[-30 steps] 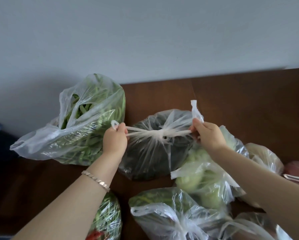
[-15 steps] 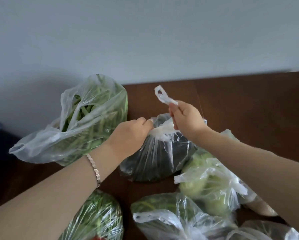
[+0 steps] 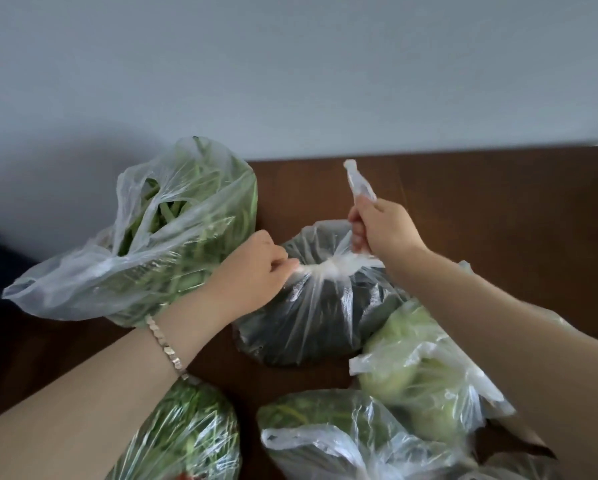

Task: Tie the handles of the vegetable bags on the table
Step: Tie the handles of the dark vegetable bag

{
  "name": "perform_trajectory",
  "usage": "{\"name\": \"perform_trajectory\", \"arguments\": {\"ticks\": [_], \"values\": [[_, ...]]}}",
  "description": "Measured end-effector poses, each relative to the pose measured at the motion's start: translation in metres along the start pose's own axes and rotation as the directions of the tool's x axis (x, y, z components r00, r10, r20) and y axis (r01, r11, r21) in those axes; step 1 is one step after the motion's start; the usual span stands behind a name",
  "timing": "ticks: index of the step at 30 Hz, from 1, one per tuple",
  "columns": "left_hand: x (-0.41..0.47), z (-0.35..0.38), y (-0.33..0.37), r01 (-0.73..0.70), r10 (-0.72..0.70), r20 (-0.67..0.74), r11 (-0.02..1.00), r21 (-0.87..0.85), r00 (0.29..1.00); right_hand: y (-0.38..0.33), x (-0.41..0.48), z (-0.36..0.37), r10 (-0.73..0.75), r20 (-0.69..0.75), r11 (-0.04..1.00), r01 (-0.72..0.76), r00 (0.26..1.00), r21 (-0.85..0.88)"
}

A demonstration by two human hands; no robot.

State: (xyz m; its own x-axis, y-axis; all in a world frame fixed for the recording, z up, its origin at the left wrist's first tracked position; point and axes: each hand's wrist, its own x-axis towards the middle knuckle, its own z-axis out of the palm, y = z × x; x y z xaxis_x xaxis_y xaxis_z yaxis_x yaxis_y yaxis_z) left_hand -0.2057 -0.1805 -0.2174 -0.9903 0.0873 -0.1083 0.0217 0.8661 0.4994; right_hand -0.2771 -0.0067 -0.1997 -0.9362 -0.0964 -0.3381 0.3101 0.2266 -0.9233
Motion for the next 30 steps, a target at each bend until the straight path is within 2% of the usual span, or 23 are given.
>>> {"name": "perform_trajectory", "arguments": {"ticks": [2, 4, 6, 8, 9, 10, 13, 15, 19, 21, 23, 26, 28, 30], "values": [[0.004, -0.004, 0.005, 0.065, -0.064, 0.023, 0.997, -0.042, 0.998, -0.019, -0.006, 0.006, -0.036, 0.106, 0.997, 0.029, 0.994, 0.067], [0.005, -0.007, 0.009, 0.157, -0.155, 0.026, 0.982, -0.102, 0.988, -0.021, -0.016, 0.000, -0.044, 0.209, 0.986, 0.076, 0.977, -0.151], [0.004, -0.011, 0.011, 0.250, -0.241, 0.067, 0.928, -0.277, 0.968, -0.002, -0.028, -0.016, -0.015, 0.289, 0.899, 0.139, 0.957, -0.416], [0.003, -0.014, 0.013, 0.277, -0.277, 0.059, 0.872, -0.404, 0.959, 0.025, -0.037, -0.032, -0.008, 0.278, 0.807, 0.170, 0.960, -0.566], [0.001, -0.014, 0.013, 0.282, -0.291, 0.049, 0.848, -0.448, 0.955, 0.037, -0.041, -0.037, -0.020, 0.257, 0.792, 0.172, 0.966, -0.585], [0.001, -0.014, 0.015, 0.287, -0.306, 0.042, 0.829, -0.480, 0.951, 0.047, -0.042, -0.041, -0.048, 0.233, 0.806, 0.175, 0.971, -0.565], [-0.001, -0.011, 0.019, 0.289, -0.322, 0.038, 0.785, -0.549, 0.946, 0.061, -0.041, -0.044, -0.137, 0.189, 0.914, 0.198, 0.972, -0.355], [-0.002, -0.009, 0.022, 0.283, -0.317, 0.035, 0.785, -0.551, 0.948, 0.055, -0.042, -0.039, -0.191, 0.147, 0.939, 0.224, 0.971, -0.260], [-0.005, -0.010, 0.026, 0.251, -0.277, 0.028, 0.819, -0.516, 0.960, 0.034, -0.036, -0.022, -0.318, 0.170, 0.886, 0.356, 0.933, -0.296], [-0.009, -0.008, 0.027, 0.216, -0.232, 0.028, 0.846, -0.488, 0.972, 0.022, -0.032, -0.010, -0.357, 0.176, 0.889, 0.392, 0.917, -0.237], [-0.015, -0.003, 0.032, 0.178, -0.185, 0.032, 0.866, -0.467, 0.982, 0.015, -0.028, 0.004, -0.354, 0.215, 0.898, 0.395, 0.910, -0.194], [-0.022, -0.006, 0.042, 0.102, -0.116, -0.008, 0.900, -0.424, 0.993, 0.014, -0.020, 0.019, -0.270, 0.233, 0.927, 0.318, 0.934, -0.198], [-0.019, -0.016, 0.045, 0.078, -0.116, -0.067, 0.910, -0.408, 0.991, 0.017, -0.017, 0.024, -0.230, 0.248, 0.916, 0.295, 0.941, -0.272], [-0.010, -0.027, 0.046, 0.071, -0.122, -0.096, 0.906, -0.417, 0.988, 0.016, -0.019, 0.027, -0.199, 0.324, 0.861, 0.323, 0.925, -0.394]]}}
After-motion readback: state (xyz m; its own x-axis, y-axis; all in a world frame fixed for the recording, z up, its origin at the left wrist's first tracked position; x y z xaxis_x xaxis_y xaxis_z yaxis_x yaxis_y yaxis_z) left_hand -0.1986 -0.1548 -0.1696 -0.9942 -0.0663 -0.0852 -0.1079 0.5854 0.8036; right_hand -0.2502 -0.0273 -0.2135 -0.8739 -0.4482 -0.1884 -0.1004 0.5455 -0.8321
